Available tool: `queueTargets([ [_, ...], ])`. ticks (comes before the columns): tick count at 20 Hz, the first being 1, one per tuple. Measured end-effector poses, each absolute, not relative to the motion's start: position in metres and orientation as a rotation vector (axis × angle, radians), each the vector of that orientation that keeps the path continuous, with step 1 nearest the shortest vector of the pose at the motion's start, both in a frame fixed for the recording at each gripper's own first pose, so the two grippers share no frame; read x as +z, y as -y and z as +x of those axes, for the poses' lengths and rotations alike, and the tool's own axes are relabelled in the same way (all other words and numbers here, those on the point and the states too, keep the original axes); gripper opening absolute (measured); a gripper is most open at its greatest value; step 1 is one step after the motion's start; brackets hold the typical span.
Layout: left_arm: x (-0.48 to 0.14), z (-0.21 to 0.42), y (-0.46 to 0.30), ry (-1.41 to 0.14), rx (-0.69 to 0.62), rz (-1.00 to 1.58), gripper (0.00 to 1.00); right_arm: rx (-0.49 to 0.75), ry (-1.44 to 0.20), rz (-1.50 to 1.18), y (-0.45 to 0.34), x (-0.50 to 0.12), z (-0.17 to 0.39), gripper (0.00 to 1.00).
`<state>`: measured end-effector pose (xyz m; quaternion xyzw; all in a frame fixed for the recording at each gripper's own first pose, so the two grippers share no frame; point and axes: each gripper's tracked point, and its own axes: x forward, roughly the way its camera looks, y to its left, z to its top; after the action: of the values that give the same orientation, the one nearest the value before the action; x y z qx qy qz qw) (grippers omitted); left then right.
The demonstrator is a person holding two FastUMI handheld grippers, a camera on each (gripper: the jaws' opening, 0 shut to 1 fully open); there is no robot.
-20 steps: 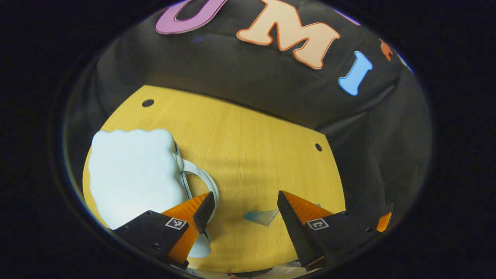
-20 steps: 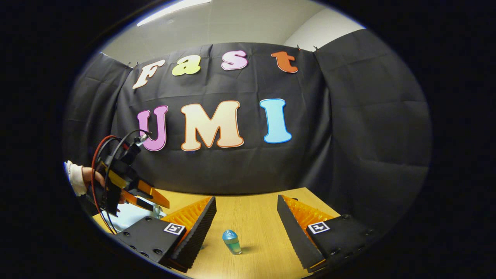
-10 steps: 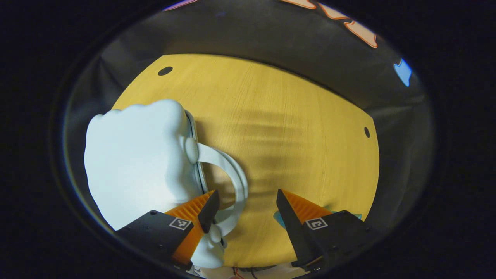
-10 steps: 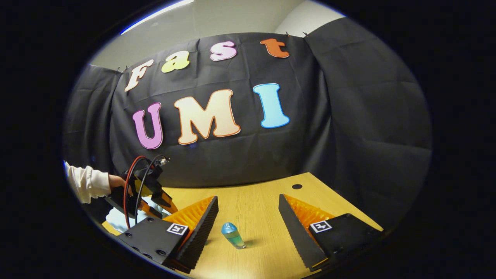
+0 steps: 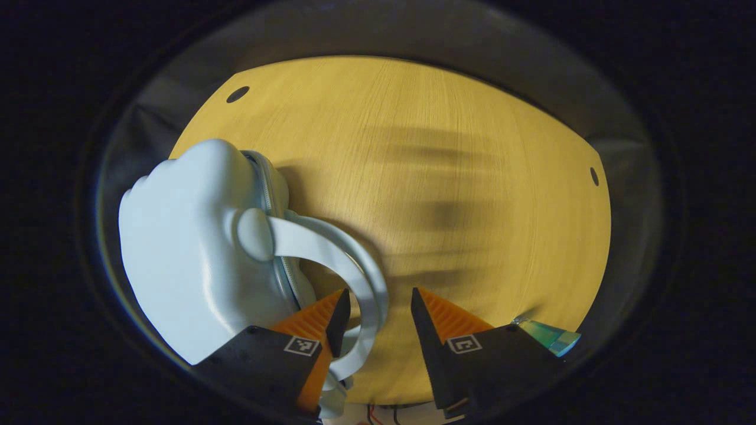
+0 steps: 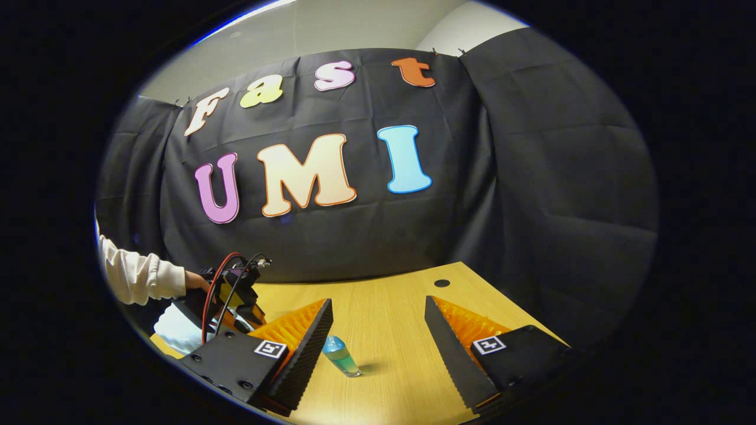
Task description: First open the suitcase, pack the skin care products into it, and then close the suitcase.
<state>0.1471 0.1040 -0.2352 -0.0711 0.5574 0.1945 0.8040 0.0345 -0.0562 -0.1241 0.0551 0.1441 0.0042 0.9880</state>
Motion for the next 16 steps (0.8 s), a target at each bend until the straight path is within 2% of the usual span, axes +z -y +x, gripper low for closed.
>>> queueTargets([
  [2,-0.239,0.147,-0.107,-1.202,0.415,-0.166,0.44,-0.004,-0.289,0.103,0.061,-0.124,0.034,0.98],
  [3,-0.241,0.148,-0.105,-1.207,0.409,-0.187,0.37,-0.009,-0.288,0.103,0.063,-0.124,0.033,0.98],
  [8,-0.234,0.15,-0.099,-1.198,0.361,-0.217,0.17,-0.011,-0.283,0.099,0.063,-0.122,0.034,0.98],
  [9,-0.231,0.15,-0.098,-1.189,0.352,-0.226,0.1,-0.007,-0.281,0.098,0.061,-0.123,0.034,0.98],
  [13,-0.219,0.149,-0.093,-1.162,0.313,-0.264,0.03,0.012,-0.282,0.09,0.053,-0.122,0.034,0.98],
  [14,-0.217,0.149,-0.092,-1.157,0.3,-0.269,0.03,0.017,-0.28,0.087,0.052,-0.121,0.034,0.95],
  [16,-0.202,0.146,-0.089,-1.136,0.272,-0.282,0.03,0.03,-0.278,0.087,0.046,-0.12,0.033,0.98],
])
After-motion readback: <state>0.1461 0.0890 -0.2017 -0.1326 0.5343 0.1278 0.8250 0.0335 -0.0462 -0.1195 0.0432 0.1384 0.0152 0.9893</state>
